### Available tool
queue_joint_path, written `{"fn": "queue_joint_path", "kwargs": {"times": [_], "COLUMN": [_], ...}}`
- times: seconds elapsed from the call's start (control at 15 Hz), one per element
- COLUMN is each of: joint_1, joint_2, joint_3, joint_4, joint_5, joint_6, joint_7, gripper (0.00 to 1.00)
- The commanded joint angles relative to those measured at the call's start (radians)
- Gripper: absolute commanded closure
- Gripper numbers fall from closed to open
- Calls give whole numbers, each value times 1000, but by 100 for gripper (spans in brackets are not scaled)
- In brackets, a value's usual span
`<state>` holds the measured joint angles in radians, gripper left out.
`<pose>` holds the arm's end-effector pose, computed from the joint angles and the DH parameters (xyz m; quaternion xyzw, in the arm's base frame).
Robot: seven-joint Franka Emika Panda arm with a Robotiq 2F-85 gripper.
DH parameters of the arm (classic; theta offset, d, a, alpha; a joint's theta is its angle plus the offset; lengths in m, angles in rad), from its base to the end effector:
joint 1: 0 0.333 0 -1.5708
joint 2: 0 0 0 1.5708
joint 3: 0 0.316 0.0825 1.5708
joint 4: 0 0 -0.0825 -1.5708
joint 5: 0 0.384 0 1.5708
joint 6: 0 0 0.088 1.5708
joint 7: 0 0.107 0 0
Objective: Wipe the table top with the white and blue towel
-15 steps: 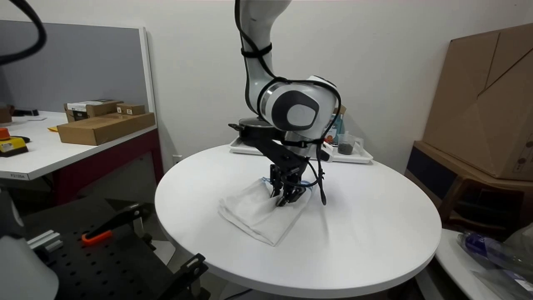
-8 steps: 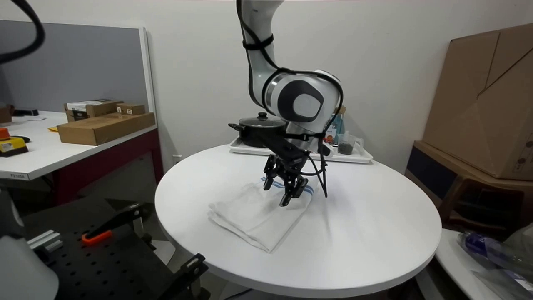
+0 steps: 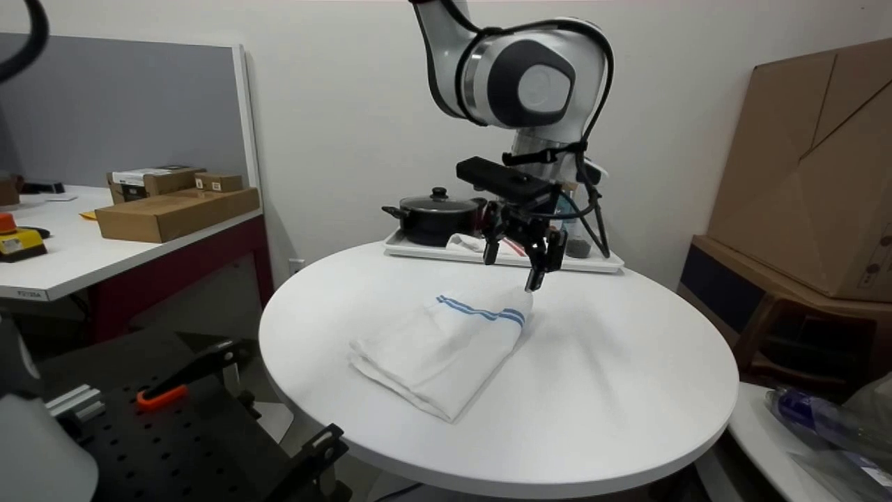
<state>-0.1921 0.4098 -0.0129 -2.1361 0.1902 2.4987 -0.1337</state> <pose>0.5559 -0.1168 0.2073 -0.9920 0.1123 0.0141 0.0557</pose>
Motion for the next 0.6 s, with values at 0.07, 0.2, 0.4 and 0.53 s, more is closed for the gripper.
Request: {"fn": "queue_joint_path", "kwargs": {"times": [0.07,0.2,0.4,0.53], "joint_1": [11,2,23,24], "joint_2": [-161,-213,-174,-172], "joint_3": [31,66,48,46], "joint_4": [-204,-265,-225,-223], "joint_5": [12,43,24,23], "joint_6": [147,169,136,136], "joint_7": [-106,-190,-169,-166], "gripper": [0,0,0,0]}}
